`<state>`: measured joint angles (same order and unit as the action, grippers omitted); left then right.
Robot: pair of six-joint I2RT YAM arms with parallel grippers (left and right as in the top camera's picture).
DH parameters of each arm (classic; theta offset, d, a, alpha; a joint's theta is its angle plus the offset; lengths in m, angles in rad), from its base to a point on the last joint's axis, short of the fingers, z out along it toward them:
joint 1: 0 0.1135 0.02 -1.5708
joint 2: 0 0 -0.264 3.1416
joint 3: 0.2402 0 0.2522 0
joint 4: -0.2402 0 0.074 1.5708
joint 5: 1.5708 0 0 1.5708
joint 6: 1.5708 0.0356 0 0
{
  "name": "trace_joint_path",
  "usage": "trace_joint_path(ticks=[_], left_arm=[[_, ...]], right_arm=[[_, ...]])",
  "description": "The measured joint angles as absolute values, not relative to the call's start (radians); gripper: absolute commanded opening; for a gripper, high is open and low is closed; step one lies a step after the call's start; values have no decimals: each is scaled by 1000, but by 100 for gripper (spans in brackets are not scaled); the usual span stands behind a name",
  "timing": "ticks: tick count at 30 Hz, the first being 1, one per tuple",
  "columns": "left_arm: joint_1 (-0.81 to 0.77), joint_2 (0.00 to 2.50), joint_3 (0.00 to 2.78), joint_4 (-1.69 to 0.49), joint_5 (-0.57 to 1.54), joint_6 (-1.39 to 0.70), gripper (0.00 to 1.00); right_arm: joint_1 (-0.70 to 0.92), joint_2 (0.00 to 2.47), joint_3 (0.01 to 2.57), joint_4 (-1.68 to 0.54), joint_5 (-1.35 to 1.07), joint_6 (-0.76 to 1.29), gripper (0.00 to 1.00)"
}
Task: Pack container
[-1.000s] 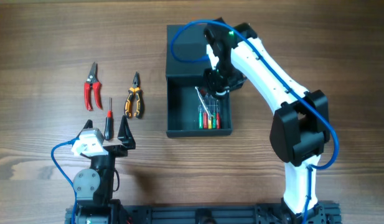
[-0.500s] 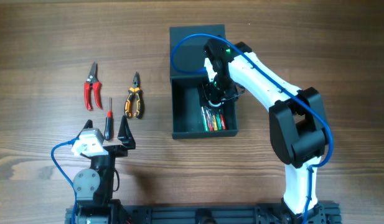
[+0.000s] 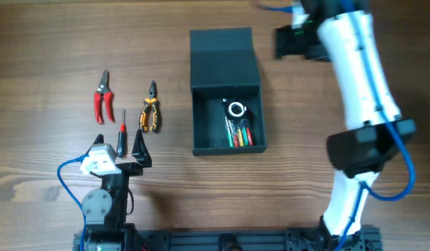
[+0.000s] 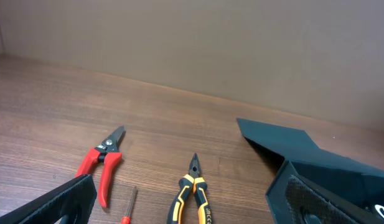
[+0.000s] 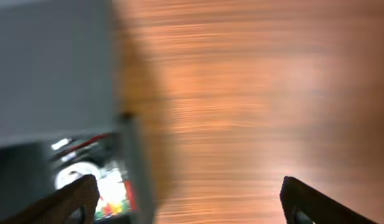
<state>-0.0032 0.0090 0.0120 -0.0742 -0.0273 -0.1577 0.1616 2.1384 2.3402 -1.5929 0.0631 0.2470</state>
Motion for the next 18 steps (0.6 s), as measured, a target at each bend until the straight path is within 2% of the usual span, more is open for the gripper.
trace_joint_path(ticks=[3, 5, 11, 18], left_arm=[[-3, 9, 12, -74, -27, -158, 100], [-3, 9, 12, -74, -27, -157, 100], [-3, 9, 12, -74, -27, -157, 100], [-3, 9, 12, -74, -27, -158, 100]], right_arm=[[-94, 2138, 2340, -1601, 78, 214, 100], [-165, 2138, 2340, -1600, 80, 206, 100], [-168, 2138, 2340, -1579, 46, 199, 100], [-167, 2138, 2340, -1406, 33, 196, 100]])
